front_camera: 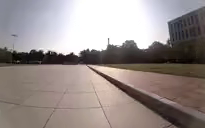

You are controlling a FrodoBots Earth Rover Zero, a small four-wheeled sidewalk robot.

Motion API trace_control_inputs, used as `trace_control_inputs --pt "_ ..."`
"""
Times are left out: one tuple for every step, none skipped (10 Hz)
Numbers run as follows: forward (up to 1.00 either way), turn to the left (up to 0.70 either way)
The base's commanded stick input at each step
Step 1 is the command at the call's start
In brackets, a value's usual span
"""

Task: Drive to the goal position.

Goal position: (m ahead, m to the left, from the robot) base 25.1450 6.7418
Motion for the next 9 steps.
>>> trace_control_inputs --pt "0.70 0.01" --pt "0.70 0.01" --pt "0.70 0.01" --pt "0.70 0.16" --pt "0.70 0.22" --pt "0.70 0.01" --pt "0.70 0.01" --pt "0.70 0.01" --pt "0.70 0.01"
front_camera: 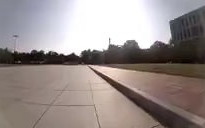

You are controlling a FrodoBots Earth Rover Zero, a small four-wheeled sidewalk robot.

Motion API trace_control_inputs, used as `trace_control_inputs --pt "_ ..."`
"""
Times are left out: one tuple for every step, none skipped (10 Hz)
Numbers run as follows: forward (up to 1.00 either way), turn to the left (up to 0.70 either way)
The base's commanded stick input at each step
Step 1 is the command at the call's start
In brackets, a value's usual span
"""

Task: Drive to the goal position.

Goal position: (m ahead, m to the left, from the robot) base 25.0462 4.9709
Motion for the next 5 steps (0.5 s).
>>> trace_control_inputs --pt "0.70 0.01" --pt "0.70 0.01" --pt "0.70 0.01" --pt "0.70 0.01" --pt "0.70 0.01"
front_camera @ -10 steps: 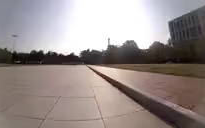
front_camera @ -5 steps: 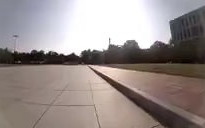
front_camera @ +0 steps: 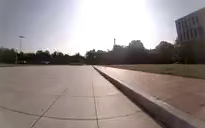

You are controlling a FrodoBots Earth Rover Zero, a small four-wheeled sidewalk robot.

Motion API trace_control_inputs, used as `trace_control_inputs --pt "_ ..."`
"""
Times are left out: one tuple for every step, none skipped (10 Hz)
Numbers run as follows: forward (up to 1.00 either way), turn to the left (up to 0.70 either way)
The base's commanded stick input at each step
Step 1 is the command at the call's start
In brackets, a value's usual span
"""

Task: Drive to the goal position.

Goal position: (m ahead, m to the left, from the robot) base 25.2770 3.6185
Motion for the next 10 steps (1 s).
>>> trace_control_inputs --pt "0.70 0.01" --pt "0.70 0.21" --pt "0.70 0.36" --pt "0.70 0.28" --pt "0.70 0.08" --pt "0.70 0.01" --pt "0.70 0.01" --pt "0.70 0.01" --pt "0.70 0.01" --pt "0.70 0.01"
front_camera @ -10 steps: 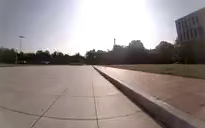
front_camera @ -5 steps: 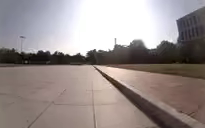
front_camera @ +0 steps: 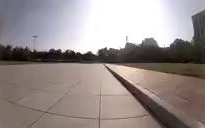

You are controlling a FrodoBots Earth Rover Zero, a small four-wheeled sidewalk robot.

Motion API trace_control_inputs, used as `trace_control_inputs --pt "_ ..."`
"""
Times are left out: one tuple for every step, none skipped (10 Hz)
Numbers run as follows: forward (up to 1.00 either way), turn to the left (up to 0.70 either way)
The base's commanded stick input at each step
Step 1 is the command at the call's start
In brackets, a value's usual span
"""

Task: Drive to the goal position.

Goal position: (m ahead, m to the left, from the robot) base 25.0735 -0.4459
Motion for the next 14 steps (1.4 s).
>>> trace_control_inputs --pt "0.70 0.01" --pt "0.70 0.01" --pt "0.70 0.01" --pt "0.70 0.01" --pt "0.70 0.01" --pt "0.70 0.01" --pt "0.70 0.01" --pt "0.70 0.01" --pt "0.70 0.01" --pt "0.70 0.01" --pt "0.69 0.01" --pt "0.69 0.01" --pt "0.70 0.00" --pt "0.70 -0.29"
